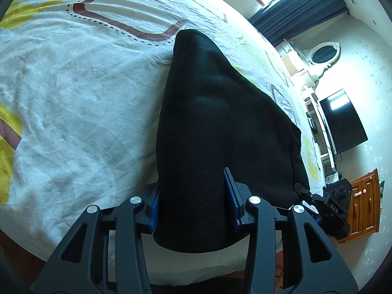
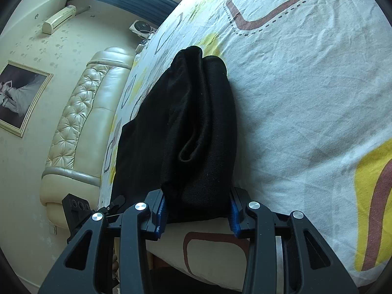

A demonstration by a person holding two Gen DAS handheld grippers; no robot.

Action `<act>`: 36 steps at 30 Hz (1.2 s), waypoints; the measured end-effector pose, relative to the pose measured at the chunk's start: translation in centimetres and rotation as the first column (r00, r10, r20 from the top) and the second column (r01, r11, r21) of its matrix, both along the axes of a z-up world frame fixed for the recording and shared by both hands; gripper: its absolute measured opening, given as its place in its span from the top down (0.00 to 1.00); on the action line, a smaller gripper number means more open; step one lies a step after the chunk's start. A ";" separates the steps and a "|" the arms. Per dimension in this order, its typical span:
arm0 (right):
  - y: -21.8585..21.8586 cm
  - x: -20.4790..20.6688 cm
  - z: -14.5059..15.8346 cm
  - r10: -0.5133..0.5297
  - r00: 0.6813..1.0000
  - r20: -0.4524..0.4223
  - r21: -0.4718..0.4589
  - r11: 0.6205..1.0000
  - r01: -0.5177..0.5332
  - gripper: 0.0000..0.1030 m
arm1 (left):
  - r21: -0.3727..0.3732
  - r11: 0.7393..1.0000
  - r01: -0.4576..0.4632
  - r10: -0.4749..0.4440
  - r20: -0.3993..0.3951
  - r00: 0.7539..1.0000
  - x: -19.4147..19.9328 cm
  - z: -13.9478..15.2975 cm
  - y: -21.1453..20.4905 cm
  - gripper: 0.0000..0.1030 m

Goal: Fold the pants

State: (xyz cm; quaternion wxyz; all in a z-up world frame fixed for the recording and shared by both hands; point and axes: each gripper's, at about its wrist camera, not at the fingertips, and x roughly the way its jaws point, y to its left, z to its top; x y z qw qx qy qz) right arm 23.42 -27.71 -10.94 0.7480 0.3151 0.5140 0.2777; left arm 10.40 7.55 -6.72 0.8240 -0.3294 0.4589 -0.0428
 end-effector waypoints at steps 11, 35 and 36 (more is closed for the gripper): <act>0.3 -0.2 0.0 0.003 1.000 -0.005 0.002 1.000 -0.003 0.61 | 0.006 1.000 0.000 0.000 -0.003 1.000 -0.3 0.1 0.1 0.59; -1.1 -1.6 -1.3 -0.036 0.995 -0.090 0.053 0.998 0.041 0.36 | -0.091 0.995 0.039 -0.038 0.013 0.999 -0.4 -1.5 0.3 0.09; -1.3 -1.8 -1.2 -0.035 0.995 -0.092 0.053 0.998 0.040 0.35 | -0.078 0.996 0.040 -0.039 0.019 0.999 -0.5 -1.4 0.2 0.09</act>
